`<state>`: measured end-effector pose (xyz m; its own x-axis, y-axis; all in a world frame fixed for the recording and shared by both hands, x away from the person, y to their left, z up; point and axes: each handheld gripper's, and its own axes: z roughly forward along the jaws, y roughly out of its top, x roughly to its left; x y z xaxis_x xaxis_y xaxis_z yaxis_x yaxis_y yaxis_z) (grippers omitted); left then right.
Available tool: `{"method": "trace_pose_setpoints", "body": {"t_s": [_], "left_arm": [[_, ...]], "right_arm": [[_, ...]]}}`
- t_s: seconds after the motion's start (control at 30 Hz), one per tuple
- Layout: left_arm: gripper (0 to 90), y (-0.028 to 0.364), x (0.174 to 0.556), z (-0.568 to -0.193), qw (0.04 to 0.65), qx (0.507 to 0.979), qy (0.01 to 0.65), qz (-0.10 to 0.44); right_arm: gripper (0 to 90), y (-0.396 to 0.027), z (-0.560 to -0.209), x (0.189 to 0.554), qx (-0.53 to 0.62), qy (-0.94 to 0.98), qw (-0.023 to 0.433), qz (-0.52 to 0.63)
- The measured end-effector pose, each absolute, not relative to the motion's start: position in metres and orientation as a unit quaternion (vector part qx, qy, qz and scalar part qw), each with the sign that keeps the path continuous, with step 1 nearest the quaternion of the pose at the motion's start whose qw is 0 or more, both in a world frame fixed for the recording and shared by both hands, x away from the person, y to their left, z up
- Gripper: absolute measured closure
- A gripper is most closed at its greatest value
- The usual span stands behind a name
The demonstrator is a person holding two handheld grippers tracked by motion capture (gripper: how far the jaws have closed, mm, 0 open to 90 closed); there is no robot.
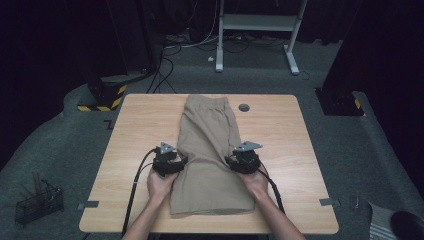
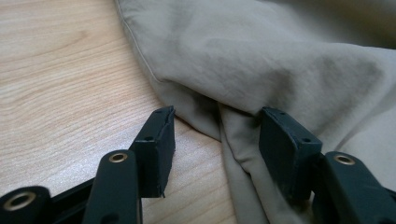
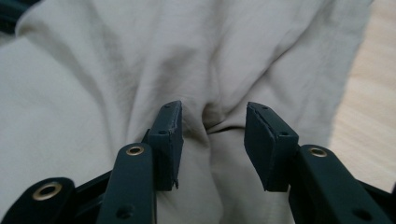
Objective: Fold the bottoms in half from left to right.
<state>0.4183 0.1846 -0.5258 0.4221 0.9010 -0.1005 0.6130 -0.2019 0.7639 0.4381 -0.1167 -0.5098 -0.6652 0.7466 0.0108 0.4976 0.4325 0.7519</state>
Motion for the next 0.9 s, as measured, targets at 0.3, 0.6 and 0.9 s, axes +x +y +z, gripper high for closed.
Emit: {"method": "trace_pose_setpoints", "body": {"t_s": [0.3,0.6,0.9], "left_arm": [[45.9,0.183,0.418,-0.526,0.378,0.755,0.498,0.198],[55.1,0.186,0.417,-0.526,0.375,0.759,0.492,0.203],[70.0,0.189,0.416,-0.525,0.372,0.760,0.493,0.201]], "right_arm": [[80.5,-0.110,-0.517,0.441,0.372,0.845,0.144,0.356],[88.1,-0.132,-0.498,0.439,0.388,0.825,0.189,0.366],[75.1,-0.146,-0.510,0.450,0.420,0.821,0.177,0.345]]}}
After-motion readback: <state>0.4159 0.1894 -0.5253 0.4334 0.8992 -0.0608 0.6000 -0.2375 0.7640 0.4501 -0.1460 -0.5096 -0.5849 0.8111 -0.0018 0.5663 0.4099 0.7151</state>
